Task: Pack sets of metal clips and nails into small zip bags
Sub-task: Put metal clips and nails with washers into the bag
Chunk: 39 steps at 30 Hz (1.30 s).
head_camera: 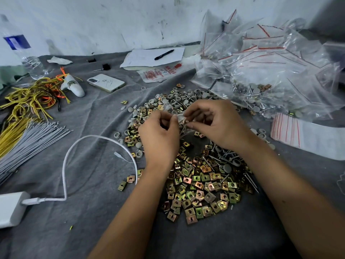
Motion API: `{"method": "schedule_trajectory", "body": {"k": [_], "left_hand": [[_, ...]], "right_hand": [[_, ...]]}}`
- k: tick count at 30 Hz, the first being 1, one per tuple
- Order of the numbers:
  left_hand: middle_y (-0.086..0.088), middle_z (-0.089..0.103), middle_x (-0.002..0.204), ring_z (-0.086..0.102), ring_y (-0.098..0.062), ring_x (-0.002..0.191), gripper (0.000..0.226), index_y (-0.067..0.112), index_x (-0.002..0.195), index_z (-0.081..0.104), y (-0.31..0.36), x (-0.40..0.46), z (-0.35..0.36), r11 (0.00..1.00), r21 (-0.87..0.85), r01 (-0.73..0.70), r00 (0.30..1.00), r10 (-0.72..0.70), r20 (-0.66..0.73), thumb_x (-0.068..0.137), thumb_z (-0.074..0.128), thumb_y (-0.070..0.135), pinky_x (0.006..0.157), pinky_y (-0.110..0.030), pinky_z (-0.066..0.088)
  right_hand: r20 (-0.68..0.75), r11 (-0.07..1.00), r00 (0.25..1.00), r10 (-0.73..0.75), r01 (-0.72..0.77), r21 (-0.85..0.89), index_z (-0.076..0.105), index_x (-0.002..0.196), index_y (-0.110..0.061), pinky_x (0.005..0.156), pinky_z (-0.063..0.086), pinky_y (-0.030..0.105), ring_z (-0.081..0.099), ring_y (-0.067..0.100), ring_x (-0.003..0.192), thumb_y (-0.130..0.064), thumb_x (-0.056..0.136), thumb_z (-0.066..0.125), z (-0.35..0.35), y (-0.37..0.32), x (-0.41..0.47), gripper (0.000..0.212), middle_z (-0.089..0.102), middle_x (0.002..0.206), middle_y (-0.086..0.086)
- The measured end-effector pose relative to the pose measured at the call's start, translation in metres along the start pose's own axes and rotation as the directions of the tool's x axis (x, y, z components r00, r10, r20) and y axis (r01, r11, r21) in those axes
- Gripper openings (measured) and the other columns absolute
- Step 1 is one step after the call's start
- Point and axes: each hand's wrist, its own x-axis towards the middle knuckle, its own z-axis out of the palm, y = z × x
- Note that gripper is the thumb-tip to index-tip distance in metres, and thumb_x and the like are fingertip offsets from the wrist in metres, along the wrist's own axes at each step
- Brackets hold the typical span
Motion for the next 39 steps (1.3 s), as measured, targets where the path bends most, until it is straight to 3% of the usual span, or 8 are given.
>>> {"method": "schedule_trajectory", "body": {"k": [6,9,12,18,26,30,33,39], "left_hand": [[0.012,0.058,0.06,0.051,0.0,0.052,0.021,0.024,0.076,0.065,-0.001,0.001,-0.002,0.999,-0.038,0.034,0.999,-0.034,-0.004,0.095,0.072,0.017,0.048,-0.011,0.036],[0.012,0.056,0.058,0.049,-0.001,0.05,0.025,0.027,0.074,0.063,-0.001,0.001,-0.002,0.997,-0.057,0.045,0.999,-0.045,-0.002,0.095,0.071,0.017,0.047,-0.012,0.036],[0.011,0.056,0.057,0.048,-0.001,0.05,0.025,0.026,0.073,0.064,-0.001,0.001,-0.003,0.994,-0.085,0.064,0.998,-0.064,0.001,0.095,0.071,0.017,0.047,-0.013,0.037],[0.013,0.057,0.059,0.05,0.0,0.05,0.022,0.024,0.075,0.066,-0.002,0.002,-0.002,0.993,-0.088,0.084,0.996,-0.084,0.0,0.095,0.071,0.017,0.047,-0.011,0.035],[0.012,0.06,0.062,0.053,0.002,0.052,0.016,0.02,0.079,0.069,-0.002,0.002,-0.001,0.996,-0.057,0.074,0.997,-0.075,-0.01,0.095,0.072,0.018,0.047,-0.01,0.035],[0.01,0.063,0.065,0.055,0.001,0.055,0.012,0.018,0.082,0.071,-0.002,0.001,-0.001,0.997,-0.047,0.057,0.998,-0.058,-0.005,0.095,0.072,0.018,0.05,-0.01,0.037],[0.01,0.065,0.066,0.056,-0.001,0.056,0.015,0.021,0.08,0.069,-0.002,0.001,0.0,0.998,-0.042,0.048,0.999,-0.048,0.01,0.094,0.073,0.018,0.051,-0.012,0.039],[0.007,0.067,0.067,0.063,-0.011,0.06,0.017,0.023,0.08,0.067,-0.001,0.001,0.0,0.998,-0.043,0.043,0.999,-0.042,0.014,0.095,0.071,0.017,0.053,-0.021,0.045]], "right_hand": [[-0.252,0.993,0.967,0.04,-0.067,-0.098,0.076,0.098,-0.019,0.063,0.052,0.012,0.067,0.002,0.074,-0.015,0.086,0.081,-0.013,0.013,0.003,0.013,0.071,0.084,-0.013],[-0.121,0.954,0.992,0.024,-0.059,-0.293,0.078,0.091,-0.02,0.064,0.045,0.008,0.062,-0.007,0.069,-0.022,0.086,0.082,-0.025,0.021,0.002,0.007,0.065,0.077,-0.02],[0.032,0.919,0.997,0.064,-0.046,-0.391,0.078,0.082,-0.025,0.063,0.038,0.018,0.058,-0.008,0.071,-0.031,0.082,0.085,-0.04,0.028,0.0,0.01,0.061,0.073,-0.022],[0.269,0.931,0.922,0.28,-0.192,-0.311,0.075,0.085,-0.031,0.074,0.05,0.023,0.062,-0.005,0.084,-0.033,0.08,0.086,-0.049,0.031,-0.004,0.012,0.067,0.09,-0.014],[0.098,0.968,0.986,0.138,-0.113,-0.226,0.075,0.089,-0.026,0.064,0.043,0.005,0.063,-0.006,0.076,-0.024,0.087,0.081,-0.031,0.025,0.001,0.007,0.068,0.081,-0.017],[-0.141,0.993,0.988,0.058,-0.071,-0.092,0.079,0.094,-0.025,0.073,0.056,0.023,0.069,0.003,0.079,-0.024,0.088,0.08,-0.027,0.018,0.001,0.006,0.074,0.086,-0.014],[-0.116,1.0,0.993,0.031,-0.031,0.0,0.08,0.099,-0.019,0.08,0.059,0.033,0.072,0.008,0.089,-0.017,0.09,0.078,-0.021,0.012,0.001,0.01,0.076,0.092,-0.01],[0.005,1.0,1.0,0.008,-0.008,0.024,0.079,0.107,-0.018,0.082,0.06,0.027,0.073,0.005,0.089,-0.01,0.088,0.079,-0.007,0.005,-0.001,0.02,0.076,0.094,-0.01]]}}
